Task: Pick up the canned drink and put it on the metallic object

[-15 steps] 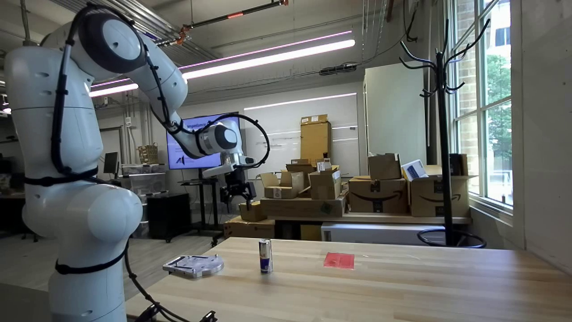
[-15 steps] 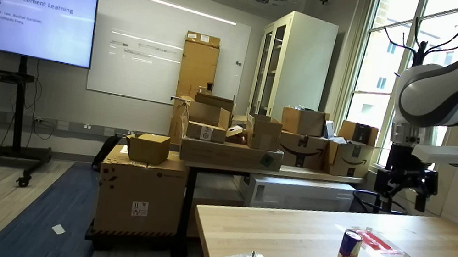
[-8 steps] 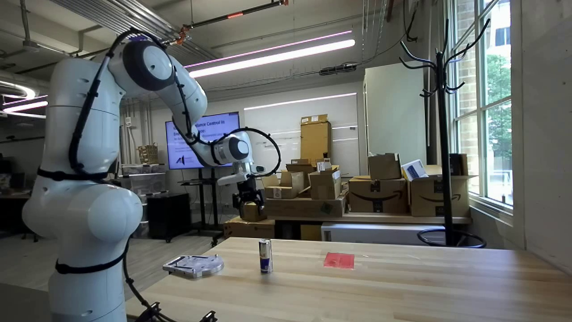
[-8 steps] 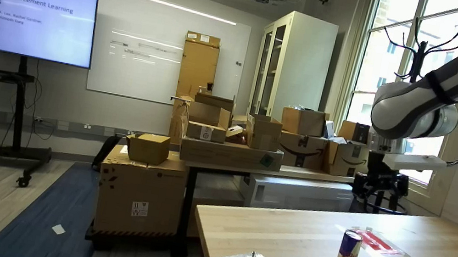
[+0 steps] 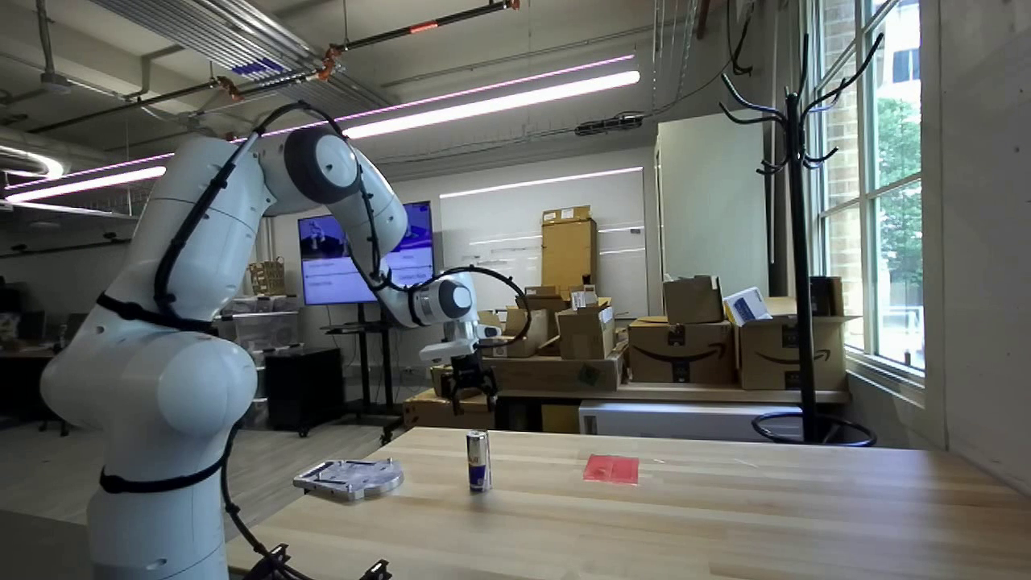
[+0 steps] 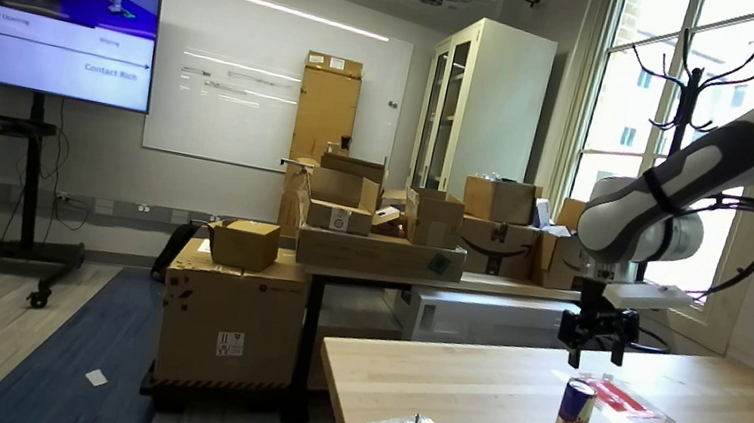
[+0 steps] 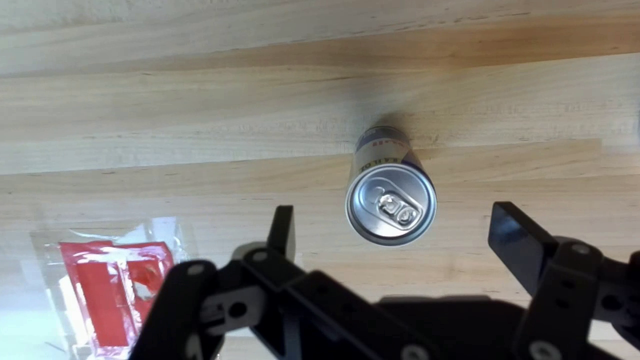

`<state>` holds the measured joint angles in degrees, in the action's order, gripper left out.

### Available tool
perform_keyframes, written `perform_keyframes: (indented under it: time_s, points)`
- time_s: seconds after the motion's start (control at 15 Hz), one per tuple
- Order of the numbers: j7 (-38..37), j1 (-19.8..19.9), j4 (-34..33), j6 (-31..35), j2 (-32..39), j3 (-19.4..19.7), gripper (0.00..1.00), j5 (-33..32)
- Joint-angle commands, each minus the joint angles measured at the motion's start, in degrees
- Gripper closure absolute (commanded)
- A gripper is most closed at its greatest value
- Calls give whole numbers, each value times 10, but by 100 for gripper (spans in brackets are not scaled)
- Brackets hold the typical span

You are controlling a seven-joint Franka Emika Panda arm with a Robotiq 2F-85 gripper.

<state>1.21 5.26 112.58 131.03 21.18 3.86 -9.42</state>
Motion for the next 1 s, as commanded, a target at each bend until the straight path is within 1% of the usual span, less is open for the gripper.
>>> perform_keyframes:
  time_s: [0.0, 0.33, 0.93]
  points:
    - [48, 9, -34, 14, 36, -8, 0, 28]
    - [82, 16, -47, 22, 61, -10, 0, 50]
    - [92, 18, -57, 26, 95, -8, 0, 51]
